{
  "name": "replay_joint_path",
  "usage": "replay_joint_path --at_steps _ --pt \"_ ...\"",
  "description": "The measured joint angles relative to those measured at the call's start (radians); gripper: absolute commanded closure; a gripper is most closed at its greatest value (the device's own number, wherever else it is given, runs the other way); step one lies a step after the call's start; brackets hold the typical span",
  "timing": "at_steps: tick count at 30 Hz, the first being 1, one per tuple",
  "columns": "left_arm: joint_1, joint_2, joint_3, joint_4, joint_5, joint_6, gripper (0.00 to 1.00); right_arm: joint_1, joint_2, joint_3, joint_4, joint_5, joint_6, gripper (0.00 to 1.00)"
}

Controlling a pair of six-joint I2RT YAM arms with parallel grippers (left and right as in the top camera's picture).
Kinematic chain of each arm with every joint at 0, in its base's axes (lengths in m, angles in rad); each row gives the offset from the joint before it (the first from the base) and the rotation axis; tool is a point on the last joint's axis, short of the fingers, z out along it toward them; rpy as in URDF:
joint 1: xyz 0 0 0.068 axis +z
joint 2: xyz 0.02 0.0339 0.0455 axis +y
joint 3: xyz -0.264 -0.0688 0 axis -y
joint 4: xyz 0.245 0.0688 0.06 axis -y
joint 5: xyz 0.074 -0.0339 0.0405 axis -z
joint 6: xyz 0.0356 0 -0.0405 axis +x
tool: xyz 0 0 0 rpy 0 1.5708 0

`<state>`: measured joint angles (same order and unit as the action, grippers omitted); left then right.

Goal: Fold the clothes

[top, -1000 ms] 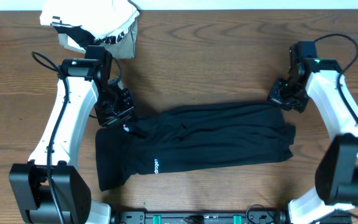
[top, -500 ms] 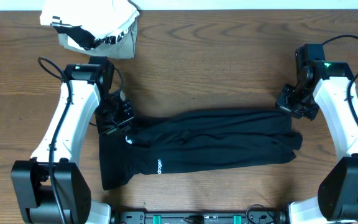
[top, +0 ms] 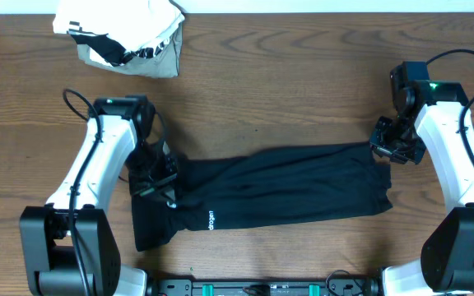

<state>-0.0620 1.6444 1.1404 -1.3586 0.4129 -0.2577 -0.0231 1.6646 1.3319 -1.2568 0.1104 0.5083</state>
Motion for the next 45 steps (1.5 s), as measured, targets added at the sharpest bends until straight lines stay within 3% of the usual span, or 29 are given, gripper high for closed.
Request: replay_joint_path --at_steps 9,12,23,27,30,32,33,34,38,43,45 --pt "0.000 0.000 -0.054 0.021 -0.001 0.001 0.94 0.000 0.000 0.000 -0.029 0.003 0.000 0.83" --pt "0.000 0.000 -0.054 0.020 -0.010 0.009 0.79 0.000 0.000 0.000 -0.034 0.002 0.000 0.83" --pt "0.000 -0.002 -0.055 -0.025 -0.033 0.009 0.78 0.000 0.000 -0.001 -0.036 -0.040 -0.001 0.74" --pt "0.000 -0.031 -0.055 -0.022 -0.035 0.012 0.78 0.000 0.000 -0.001 -0.023 -0.081 -0.024 0.53" --pt "0.000 -0.107 -0.055 -0.010 -0.038 0.012 0.77 0.001 0.000 -0.001 -0.002 -0.119 -0.051 0.26" --pt "0.000 -0.176 -0.055 0.032 -0.039 0.018 0.51 0.001 0.000 -0.002 0.028 -0.158 -0.074 0.19" --pt "0.000 -0.217 -0.055 0.064 -0.039 0.023 0.42 0.002 0.000 -0.003 0.048 -0.188 -0.089 0.20" --pt "0.000 -0.252 -0.055 0.097 -0.039 0.021 0.40 0.002 0.000 -0.003 0.078 -0.228 -0.110 0.22" --pt "0.000 -0.340 -0.054 0.215 -0.038 0.018 0.40 0.038 0.000 -0.005 0.174 -0.370 -0.161 0.39" --pt "0.000 -0.309 -0.055 0.286 -0.010 -0.013 0.69 0.124 0.000 -0.005 0.224 -0.468 -0.171 0.62" --pt "0.000 -0.267 -0.057 0.314 0.026 -0.016 0.78 0.156 0.000 -0.005 0.235 -0.484 -0.163 0.67"
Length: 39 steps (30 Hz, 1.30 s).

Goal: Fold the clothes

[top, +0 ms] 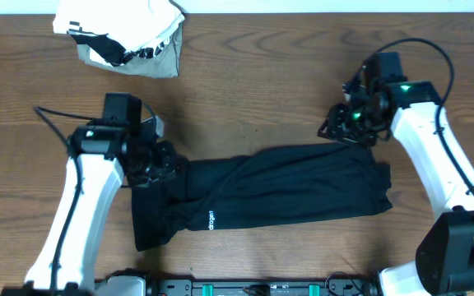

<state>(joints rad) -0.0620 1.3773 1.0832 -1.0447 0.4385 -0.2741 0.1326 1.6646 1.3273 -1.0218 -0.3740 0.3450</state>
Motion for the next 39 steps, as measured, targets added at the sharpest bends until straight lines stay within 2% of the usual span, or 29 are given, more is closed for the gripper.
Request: replay_joint_path --at_steps 5,8,10,18,24,31,39 --pt "0.000 0.131 -0.017 0.027 0.047 -0.014 0.93 0.093 0.014 0.000 0.037 -0.019 0.029 0.82" --pt "-0.005 0.201 -0.019 0.029 0.058 -0.014 0.94 0.145 0.044 0.000 0.066 -0.019 0.051 0.94" --pt "-0.013 0.235 -0.019 0.029 0.060 -0.014 0.94 0.176 0.071 0.000 0.089 -0.018 0.070 0.96" --pt "-0.087 0.318 -0.048 0.059 0.061 -0.022 0.94 0.260 0.215 0.000 0.147 -0.015 0.099 0.99" --pt "-0.134 0.330 -0.171 0.188 0.064 -0.071 0.94 0.266 0.286 0.000 0.137 0.011 0.115 0.98" --pt "-0.130 0.330 -0.278 0.204 0.048 -0.093 0.94 0.262 0.291 -0.001 0.049 0.108 0.130 0.97" --pt "-0.088 0.328 -0.290 0.190 0.033 -0.094 0.94 0.255 0.291 -0.001 -0.055 0.235 0.150 0.96"
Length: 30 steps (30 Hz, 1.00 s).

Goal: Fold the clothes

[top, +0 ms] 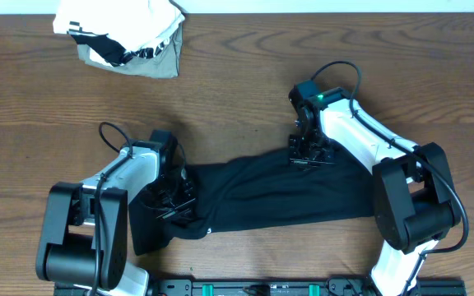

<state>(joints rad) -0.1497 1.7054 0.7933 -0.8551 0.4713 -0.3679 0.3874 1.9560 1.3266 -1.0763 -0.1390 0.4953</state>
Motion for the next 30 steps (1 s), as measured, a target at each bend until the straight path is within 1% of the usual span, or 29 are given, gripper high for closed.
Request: replay_joint_path --at_steps 5,8,16,18,22,25,26,27,30 --pt "0.022 -0.004 0.000 -0.013 -0.031 -0.002 0.94 -0.039 0.000 0.000 -0.079 0.120 0.064 0.95" --pt "0.040 -0.016 -0.004 -0.016 -0.052 -0.002 0.94 -0.075 0.000 0.000 -0.109 0.175 0.087 0.99" --pt "0.079 -0.048 -0.013 -0.027 -0.118 -0.002 0.94 -0.151 0.000 0.000 -0.145 0.206 0.098 0.99" --pt "0.079 -0.054 -0.013 -0.027 -0.129 -0.002 0.94 -0.153 0.000 0.000 -0.132 0.172 0.072 0.99" --pt "0.080 -0.063 -0.014 -0.026 -0.145 -0.002 0.94 -0.128 -0.017 -0.002 -0.058 0.045 0.003 0.99" --pt "0.081 -0.065 -0.014 -0.023 -0.150 -0.002 0.94 -0.072 -0.066 -0.003 0.050 -0.090 -0.045 0.98" --pt "0.081 -0.065 -0.014 -0.022 -0.150 -0.002 0.94 -0.048 -0.084 -0.002 0.087 -0.133 -0.056 0.96" --pt "0.081 -0.065 -0.014 -0.021 -0.150 -0.002 0.94 -0.021 -0.101 -0.002 0.124 -0.172 -0.063 0.95" --pt "0.081 -0.065 -0.014 -0.019 -0.150 -0.002 0.94 0.072 -0.127 -0.001 0.219 -0.259 -0.065 0.95"
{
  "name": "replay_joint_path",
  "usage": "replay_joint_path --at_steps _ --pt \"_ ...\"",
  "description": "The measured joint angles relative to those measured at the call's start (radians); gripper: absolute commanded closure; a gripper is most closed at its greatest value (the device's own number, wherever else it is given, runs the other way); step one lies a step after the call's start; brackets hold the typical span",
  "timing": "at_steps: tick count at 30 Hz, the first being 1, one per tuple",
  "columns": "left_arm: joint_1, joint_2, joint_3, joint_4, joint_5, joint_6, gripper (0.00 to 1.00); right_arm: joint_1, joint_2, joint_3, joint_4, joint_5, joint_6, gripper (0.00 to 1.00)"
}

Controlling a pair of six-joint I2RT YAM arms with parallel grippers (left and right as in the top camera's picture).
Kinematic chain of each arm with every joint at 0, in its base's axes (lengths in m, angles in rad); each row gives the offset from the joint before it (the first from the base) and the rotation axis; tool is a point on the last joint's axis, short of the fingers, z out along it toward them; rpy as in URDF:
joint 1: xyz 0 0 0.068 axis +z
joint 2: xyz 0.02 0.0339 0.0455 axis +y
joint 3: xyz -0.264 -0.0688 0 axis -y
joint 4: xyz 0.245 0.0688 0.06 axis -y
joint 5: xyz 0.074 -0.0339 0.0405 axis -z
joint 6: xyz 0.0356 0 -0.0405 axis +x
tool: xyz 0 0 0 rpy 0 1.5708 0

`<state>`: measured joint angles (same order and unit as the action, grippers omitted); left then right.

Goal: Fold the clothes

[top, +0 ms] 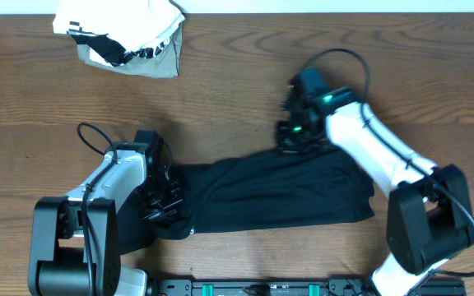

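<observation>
A long black garment lies stretched across the near middle of the table, with a small white label near its lower left. My left gripper is down on the bunched left end of the garment, apparently closed on the cloth. My right gripper sits at the garment's far edge, about midway along it. The overhead view does not show how its fingers stand. The garment's lower left corner is hidden behind the left arm.
A crumpled white and grey garment with black markings lies at the far left corner. The bare wooden table lies between it and the black garment. The arm bases stand at the near edge.
My right gripper has shifted a little left and away, still at the garment's far edge. My left gripper moved slightly left, and the label and left end of the garment shifted left with it.
First my left gripper was on the garment's left end and my right gripper at its far right corner. Then the right gripper stood left of that corner, then at the middle of the far edge. The garment's right end now reaches less far right and its left end is bunched.
</observation>
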<state>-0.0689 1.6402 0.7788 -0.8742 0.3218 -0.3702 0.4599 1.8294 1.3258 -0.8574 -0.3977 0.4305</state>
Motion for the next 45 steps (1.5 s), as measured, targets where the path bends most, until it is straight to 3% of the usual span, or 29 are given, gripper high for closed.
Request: replay_joint_path --at_steps 6,19,25,33,45 --pt "0.000 0.000 0.000 0.001 0.000 -0.011 0.94 0.157 0.020 0.000 0.123 -0.071 0.074 0.94" --pt "0.000 0.000 0.000 0.004 0.001 -0.023 0.94 0.258 0.142 0.000 0.234 -0.061 0.162 0.97" --pt "0.000 0.000 0.000 0.005 0.000 -0.023 0.94 0.257 0.173 -0.001 0.127 0.023 0.180 0.87" --pt "0.000 0.000 0.000 0.008 0.001 -0.023 0.94 0.199 0.173 -0.002 -0.079 0.217 0.172 0.87" --pt "0.000 0.000 0.000 0.009 0.001 -0.023 0.94 0.023 0.173 -0.001 -0.193 0.364 0.111 0.91"
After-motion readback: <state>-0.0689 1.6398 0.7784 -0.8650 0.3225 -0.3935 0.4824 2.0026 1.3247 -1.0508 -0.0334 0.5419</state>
